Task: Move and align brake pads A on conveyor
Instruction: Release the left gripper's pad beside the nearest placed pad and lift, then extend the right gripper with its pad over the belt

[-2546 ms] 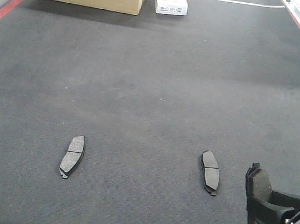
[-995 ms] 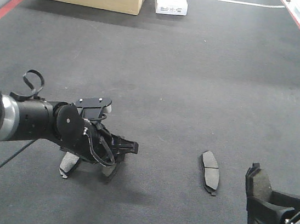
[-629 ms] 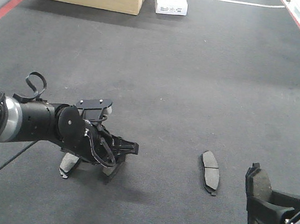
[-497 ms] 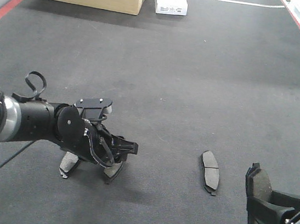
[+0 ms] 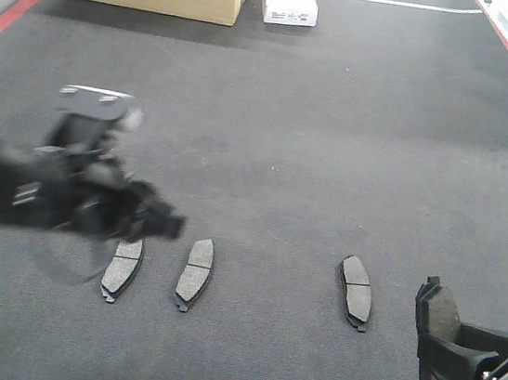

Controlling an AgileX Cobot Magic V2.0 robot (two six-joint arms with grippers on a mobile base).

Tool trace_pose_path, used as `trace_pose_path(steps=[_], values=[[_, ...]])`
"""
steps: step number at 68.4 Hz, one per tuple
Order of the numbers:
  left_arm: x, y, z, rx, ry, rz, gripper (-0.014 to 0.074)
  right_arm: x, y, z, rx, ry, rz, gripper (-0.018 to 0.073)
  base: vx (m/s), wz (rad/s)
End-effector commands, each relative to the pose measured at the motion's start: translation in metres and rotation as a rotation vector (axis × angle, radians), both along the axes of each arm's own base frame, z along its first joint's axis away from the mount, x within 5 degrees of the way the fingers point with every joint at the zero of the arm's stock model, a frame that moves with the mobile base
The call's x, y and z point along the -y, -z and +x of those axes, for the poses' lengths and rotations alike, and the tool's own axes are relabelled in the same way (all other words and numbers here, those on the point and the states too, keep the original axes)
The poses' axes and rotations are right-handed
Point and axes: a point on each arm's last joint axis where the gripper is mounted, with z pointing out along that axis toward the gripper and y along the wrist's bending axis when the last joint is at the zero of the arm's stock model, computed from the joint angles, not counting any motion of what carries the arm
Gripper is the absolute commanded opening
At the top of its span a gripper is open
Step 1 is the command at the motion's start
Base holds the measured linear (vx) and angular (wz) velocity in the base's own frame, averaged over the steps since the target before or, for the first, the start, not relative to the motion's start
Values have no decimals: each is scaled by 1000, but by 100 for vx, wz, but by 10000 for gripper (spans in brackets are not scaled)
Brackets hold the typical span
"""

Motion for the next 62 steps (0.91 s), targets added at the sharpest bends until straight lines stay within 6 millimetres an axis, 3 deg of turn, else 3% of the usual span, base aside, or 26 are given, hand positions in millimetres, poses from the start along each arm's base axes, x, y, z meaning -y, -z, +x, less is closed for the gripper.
trace_pose_path(steps=[1,4,20,31,43,62], values=[[-14,-28,-27,130,5,-57,51,-1,-16,4,110,-1,37,-6,0,0],[-21,-33,-39,157,6,-70,-9,-1,-16,4,110,-1,37,-6,0,0],[-47,-44,-85,288,-5,-137,-8,-1,-16,4,110,-1,37,-6,0,0],[-59,-50,-104,397,-18,-186,-8,-1,-16,4,110,-1,38,-6,0,0],[-67,-50,-117,459,-28,-218,-6,-1,-16,4,106,-1,36,-6,0,0],[-67,-49,-118,460,-30,-220,-6,-2,-19,5,137,3,69,-6,0,0]])
